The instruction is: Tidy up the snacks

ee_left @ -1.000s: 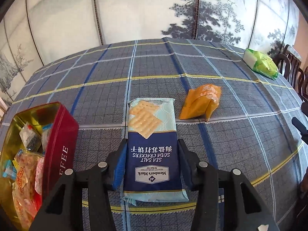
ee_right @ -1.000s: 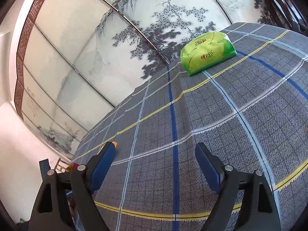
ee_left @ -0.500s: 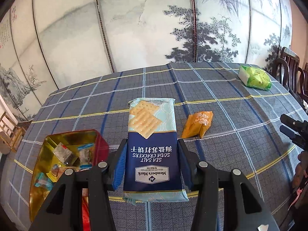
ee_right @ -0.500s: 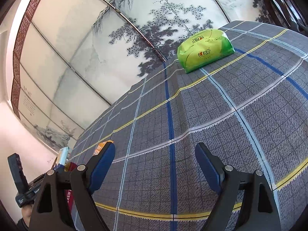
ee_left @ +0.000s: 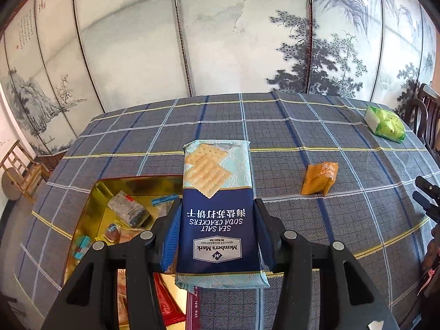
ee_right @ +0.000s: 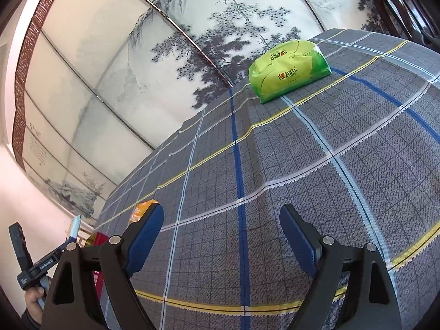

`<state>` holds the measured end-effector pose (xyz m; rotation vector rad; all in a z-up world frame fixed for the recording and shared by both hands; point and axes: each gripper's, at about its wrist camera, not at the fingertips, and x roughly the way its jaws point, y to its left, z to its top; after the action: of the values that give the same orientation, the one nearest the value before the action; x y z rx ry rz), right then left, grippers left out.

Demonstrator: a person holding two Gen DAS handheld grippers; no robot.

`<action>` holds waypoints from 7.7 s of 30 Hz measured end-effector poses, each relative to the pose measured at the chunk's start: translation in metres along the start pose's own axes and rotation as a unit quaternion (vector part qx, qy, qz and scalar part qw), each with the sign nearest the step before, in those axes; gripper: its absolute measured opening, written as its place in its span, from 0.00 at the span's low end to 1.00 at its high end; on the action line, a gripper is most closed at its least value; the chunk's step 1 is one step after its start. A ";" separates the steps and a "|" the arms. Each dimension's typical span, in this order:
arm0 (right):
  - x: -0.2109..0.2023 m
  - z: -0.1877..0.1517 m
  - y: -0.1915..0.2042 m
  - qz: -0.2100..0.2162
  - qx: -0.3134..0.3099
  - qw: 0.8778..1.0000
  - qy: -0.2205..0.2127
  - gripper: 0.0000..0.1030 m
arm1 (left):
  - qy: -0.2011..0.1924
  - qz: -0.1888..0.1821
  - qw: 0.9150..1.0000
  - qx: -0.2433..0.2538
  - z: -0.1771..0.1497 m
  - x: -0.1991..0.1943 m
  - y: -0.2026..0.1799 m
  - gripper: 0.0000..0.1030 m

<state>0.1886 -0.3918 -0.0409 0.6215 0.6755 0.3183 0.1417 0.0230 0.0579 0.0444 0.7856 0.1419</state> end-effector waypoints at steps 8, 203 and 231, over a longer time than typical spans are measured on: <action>0.000 0.000 -0.002 -0.003 0.000 1.000 0.002 0.85 | 0.021 0.014 1.000 -0.017 -0.013 0.008 0.030 0.44; 0.104 -0.268 0.397 -0.055 -0.436 0.886 0.150 0.37 | -0.001 -0.061 0.982 -0.178 -0.285 -0.121 0.173 0.86; 0.017 -0.217 0.371 -0.034 -0.404 0.914 0.032 0.89 | -0.065 0.089 0.987 -0.115 -0.177 -0.115 0.144 0.99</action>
<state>0.0278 -0.0033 0.0511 -0.2059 0.5613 0.5151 -0.0797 0.1463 0.0266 -0.0946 0.6303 0.3942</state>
